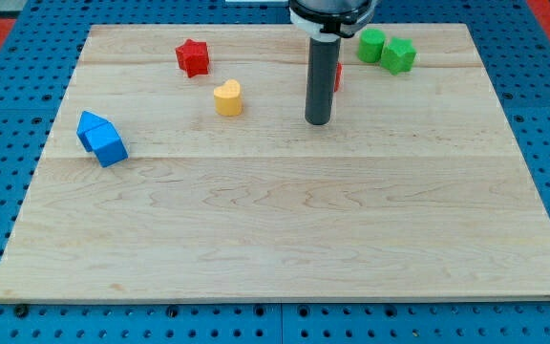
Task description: Push the red circle to the top left
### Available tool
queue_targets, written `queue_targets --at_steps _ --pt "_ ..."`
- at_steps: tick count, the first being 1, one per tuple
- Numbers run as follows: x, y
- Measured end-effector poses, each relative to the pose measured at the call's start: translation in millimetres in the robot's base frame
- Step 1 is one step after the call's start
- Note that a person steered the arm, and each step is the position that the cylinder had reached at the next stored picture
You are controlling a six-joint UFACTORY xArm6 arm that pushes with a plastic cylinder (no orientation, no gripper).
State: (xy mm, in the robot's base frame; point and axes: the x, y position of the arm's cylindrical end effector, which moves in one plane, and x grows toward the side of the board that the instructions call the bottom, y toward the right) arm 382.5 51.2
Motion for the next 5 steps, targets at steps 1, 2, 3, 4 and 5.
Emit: queue_targets --at_steps 1,2,3,4,5 --pt "0.0 5.0" --pt "-8.3 101.2" --pt "-53.1 110.3" --pt "-75.6 47.3" --pt "-78.6 -57.4"
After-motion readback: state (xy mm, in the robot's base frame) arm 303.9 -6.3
